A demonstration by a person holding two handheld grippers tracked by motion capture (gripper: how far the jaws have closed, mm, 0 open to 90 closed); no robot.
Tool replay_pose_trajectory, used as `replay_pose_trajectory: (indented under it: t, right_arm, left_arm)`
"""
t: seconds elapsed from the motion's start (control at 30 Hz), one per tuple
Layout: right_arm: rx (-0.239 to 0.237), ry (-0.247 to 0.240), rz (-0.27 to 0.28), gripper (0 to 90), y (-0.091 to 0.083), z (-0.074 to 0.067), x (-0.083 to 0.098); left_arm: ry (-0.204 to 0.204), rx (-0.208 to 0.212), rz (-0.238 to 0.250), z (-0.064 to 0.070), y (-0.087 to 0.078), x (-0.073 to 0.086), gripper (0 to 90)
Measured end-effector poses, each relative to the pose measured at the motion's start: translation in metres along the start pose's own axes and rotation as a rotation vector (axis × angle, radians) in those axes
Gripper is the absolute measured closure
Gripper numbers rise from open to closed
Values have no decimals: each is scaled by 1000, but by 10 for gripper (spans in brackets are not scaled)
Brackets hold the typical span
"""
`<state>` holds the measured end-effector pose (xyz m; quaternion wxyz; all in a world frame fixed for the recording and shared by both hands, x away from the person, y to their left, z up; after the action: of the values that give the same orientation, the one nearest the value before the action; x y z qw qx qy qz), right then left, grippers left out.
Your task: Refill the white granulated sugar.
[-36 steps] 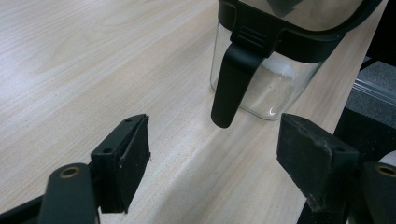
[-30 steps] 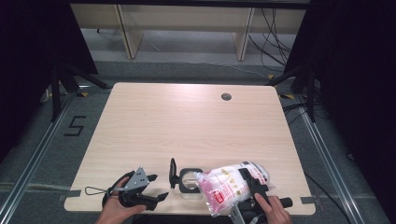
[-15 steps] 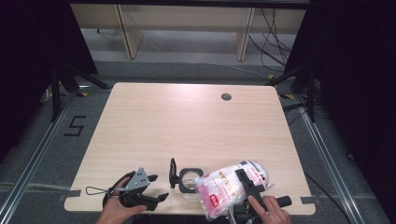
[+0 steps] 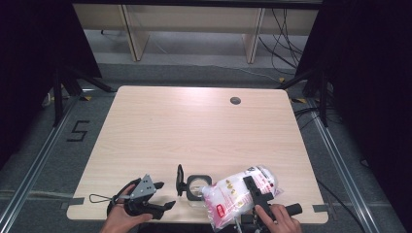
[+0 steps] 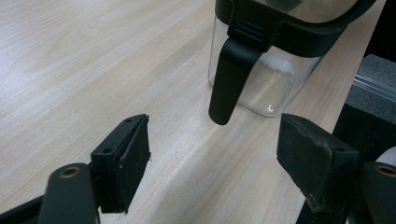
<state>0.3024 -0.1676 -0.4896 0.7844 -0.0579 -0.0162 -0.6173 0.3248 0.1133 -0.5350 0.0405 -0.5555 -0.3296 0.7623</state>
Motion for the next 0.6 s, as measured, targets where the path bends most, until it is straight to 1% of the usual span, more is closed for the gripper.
replay_pose_trajectory:
  t: [0.03,0.07,0.1,0.13,0.17,0.2,0.23,0.3,0.37,0.4,0.43,0.47,0.5,0.53,0.57,0.6]
  right_arm:
    - [-3,-15,5,417,0,1,0]
    - [-1,-48,13,417,1,3,0]
    - [3,-54,15,417,1,4,0]
    - [15,-49,26,417,2,4,-1]
    - [14,-12,9,417,1,1,1]
    - [20,-33,1,417,1,3,2]
    - [22,-41,6,417,2,4,1]
    - [25,-46,14,416,2,5,1]
    - [18,-43,4,417,2,5,1]
    - [17,-56,1,417,1,6,0]
    - [23,-40,9,416,2,4,0]
    - [35,-40,24,416,2,5,-1]
    - [29,-49,26,417,3,5,-2]
    - [23,-41,15,417,2,4,-1]
    - [24,-45,17,417,2,5,-1]
    - [20,-33,11,417,2,3,-1]
  left_arm:
    - [1,0,0,0,0,0,250]
    - [2,0,0,0,0,0,250]
    - [4,-2,-12,0,-1,0,250]
    - [5,-2,-13,0,-1,0,250]
    - [3,0,-17,0,-1,1,250]
    - [4,0,-15,0,-1,1,250]
    - [4,1,-17,0,-1,1,250]
    - [5,1,-15,0,-1,1,250]
    - [6,-2,-20,0,-1,1,250]
    - [6,-1,-21,0,-1,1,250]
    - [6,-1,-16,0,0,1,250]
    - [6,-1,-17,0,0,1,250]
    - [6,-1,-16,0,0,1,250]
    - [5,-1,-16,0,-1,1,250]
    - [6,-1,-16,0,-1,1,250]
    - [6,-1,-17,0,-1,1,250]
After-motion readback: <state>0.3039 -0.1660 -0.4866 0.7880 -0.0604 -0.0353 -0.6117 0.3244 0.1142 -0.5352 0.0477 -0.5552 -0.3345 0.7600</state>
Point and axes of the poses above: each handheld gripper's, and its own axes: y roughly forward along the jaws, x roughly out of its underside, z roughly to its right, the point moved 7 cm from there along y, roughly forward along the jaws, and after that the axes turned 10 degrees about x, right-handed, at the moved point
